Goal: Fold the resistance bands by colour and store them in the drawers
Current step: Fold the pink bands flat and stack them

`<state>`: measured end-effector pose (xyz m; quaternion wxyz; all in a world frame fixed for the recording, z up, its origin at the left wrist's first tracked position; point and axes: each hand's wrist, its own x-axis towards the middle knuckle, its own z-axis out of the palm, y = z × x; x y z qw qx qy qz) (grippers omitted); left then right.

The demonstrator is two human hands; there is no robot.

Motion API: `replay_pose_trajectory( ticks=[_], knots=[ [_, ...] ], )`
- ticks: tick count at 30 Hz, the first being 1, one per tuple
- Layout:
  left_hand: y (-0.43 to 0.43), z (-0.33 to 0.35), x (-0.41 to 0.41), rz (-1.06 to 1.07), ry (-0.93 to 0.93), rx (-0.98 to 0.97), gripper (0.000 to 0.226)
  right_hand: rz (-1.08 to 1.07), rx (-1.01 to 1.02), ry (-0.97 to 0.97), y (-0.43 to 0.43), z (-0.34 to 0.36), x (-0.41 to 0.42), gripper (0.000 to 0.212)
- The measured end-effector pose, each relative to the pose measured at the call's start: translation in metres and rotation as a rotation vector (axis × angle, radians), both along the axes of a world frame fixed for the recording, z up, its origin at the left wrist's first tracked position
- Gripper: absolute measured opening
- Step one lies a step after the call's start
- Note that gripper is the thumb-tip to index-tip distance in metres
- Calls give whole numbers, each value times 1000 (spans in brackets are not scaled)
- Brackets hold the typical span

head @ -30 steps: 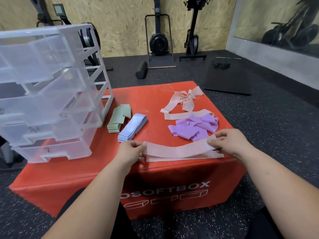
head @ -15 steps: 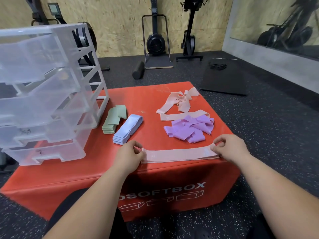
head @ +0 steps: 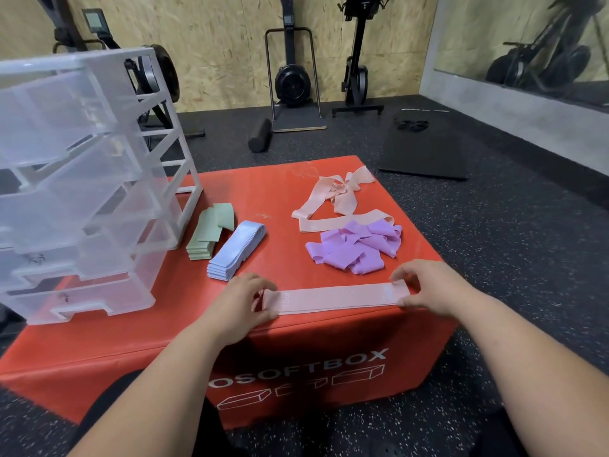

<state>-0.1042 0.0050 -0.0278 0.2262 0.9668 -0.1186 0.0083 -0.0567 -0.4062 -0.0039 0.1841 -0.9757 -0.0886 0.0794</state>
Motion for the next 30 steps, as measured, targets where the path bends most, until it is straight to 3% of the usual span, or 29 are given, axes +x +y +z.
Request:
replay_pose_trajectory(
  ticks=[5, 12, 17, 22, 30],
  knots=[
    [-5, 9, -5, 5, -9, 50, 40, 45, -100, -54, 3, 0, -5, 43],
    [-22, 37, -1, 77, 53, 134, 58, 33, -44, -91, 13, 13, -9, 45],
    [-35, 57, 14, 128, -38, 62, 52, 21, 61, -144, 50, 32, -2, 36],
    [-28, 34, 34, 168, -73, -93, 45, 24, 174, -198, 102, 34, 25, 38],
    [-36, 6, 74, 109, -113, -123, 45, 125, -28, -241, 175, 14, 105, 55]
  ],
)
